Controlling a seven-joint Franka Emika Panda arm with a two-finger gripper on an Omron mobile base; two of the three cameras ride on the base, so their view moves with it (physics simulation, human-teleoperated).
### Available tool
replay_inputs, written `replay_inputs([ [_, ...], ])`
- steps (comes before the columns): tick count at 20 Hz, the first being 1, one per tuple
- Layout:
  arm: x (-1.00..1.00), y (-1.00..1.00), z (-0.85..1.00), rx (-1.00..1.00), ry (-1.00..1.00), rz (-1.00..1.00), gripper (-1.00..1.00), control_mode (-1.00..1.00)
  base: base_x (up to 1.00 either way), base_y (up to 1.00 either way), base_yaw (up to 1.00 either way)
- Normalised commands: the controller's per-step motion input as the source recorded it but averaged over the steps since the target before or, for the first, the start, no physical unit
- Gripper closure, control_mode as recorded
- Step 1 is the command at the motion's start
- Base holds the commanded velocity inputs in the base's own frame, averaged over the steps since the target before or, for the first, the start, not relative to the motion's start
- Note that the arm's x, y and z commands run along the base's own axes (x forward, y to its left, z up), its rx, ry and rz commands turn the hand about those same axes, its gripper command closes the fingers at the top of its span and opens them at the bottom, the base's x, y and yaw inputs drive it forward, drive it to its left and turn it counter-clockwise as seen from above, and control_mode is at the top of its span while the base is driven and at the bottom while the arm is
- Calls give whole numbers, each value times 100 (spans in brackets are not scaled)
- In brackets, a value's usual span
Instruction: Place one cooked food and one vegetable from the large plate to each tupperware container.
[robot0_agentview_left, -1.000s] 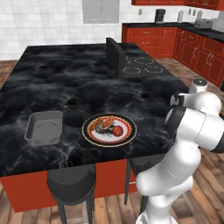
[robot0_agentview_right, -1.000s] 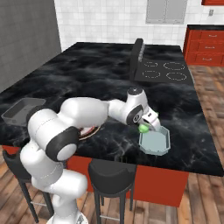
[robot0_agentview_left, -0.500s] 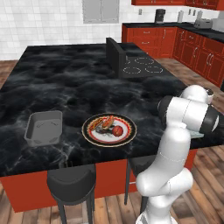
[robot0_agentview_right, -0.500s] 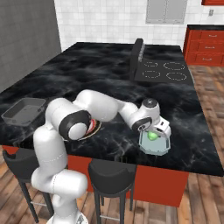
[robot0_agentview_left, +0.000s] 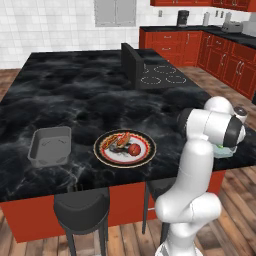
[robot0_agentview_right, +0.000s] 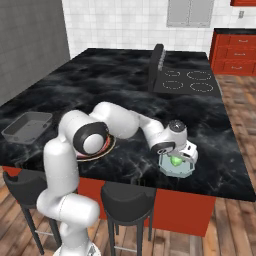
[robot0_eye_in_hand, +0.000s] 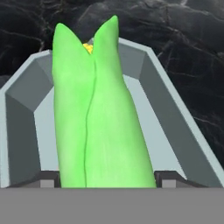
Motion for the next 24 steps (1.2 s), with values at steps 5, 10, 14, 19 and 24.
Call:
replay_inputs([
  [5, 5, 0, 1, -1, 0, 0, -100, -100, 0, 0, 0],
  [10, 9, 1, 8, -1, 0, 0, -100, -100, 0, 0, 0],
  [14, 5, 3, 4, -1, -2, 0, -100, -100, 0, 0, 0],
  [19, 0, 0, 7, -1, -9, 2, -100, -100, 0, 0, 0],
  [24, -54, 0, 79, 0, -37, 9, -100, -100, 0, 0, 0],
])
